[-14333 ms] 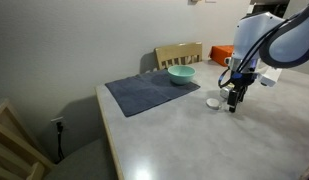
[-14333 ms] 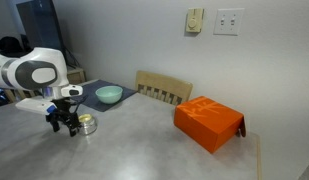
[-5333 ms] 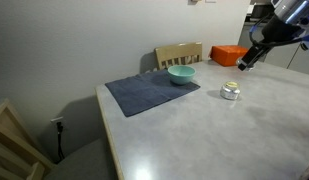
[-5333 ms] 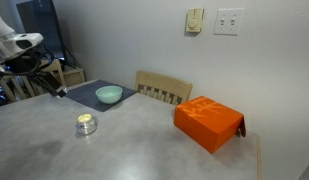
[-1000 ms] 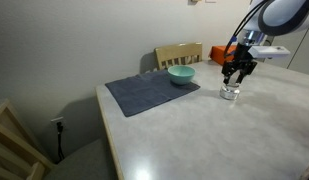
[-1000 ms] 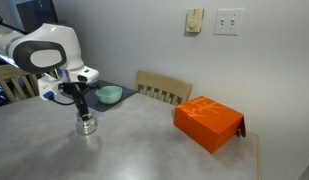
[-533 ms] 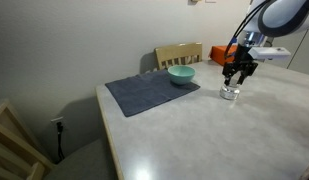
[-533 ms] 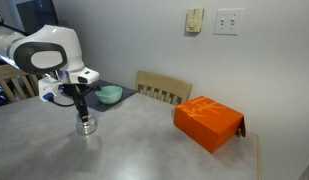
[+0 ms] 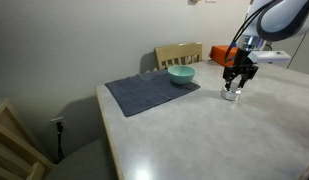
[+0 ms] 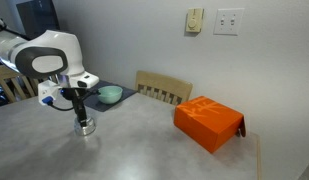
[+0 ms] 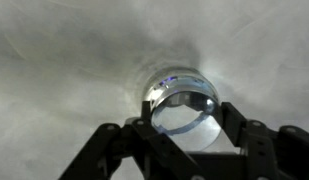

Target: Pick up the lid and place it back on it's object

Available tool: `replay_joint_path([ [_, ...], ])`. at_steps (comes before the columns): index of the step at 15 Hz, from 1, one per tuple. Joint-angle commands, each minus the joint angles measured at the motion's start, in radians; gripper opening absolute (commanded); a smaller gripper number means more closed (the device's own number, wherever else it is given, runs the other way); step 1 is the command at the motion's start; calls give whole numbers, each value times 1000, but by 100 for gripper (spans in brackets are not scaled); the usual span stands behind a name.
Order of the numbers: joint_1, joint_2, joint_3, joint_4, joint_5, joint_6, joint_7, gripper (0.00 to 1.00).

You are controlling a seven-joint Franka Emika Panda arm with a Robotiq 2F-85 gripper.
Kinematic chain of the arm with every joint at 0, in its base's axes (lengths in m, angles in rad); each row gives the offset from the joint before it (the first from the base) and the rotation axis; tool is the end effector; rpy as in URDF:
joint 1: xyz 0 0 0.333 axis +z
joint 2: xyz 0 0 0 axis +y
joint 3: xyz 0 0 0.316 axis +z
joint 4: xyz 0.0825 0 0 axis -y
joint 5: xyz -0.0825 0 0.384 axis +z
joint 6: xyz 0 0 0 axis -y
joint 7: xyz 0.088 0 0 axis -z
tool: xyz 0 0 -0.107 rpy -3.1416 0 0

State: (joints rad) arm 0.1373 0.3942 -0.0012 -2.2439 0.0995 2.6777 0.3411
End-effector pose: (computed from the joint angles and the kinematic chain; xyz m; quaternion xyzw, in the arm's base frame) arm 0.5425 0.0712 0.1930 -0.9888 0.1459 -0.0138 0.0269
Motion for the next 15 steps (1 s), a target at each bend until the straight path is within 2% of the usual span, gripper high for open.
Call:
replay_joint_path([
  [1, -5, 11, 8, 17, 15, -24, 3, 92],
  [4, 24, -18, -11, -7, -21, 0, 32, 100],
  [10, 102, -101, -44, -63, -135, 27, 149, 100],
  [15, 128, -168, -46, -102, -210, 53, 234, 100],
])
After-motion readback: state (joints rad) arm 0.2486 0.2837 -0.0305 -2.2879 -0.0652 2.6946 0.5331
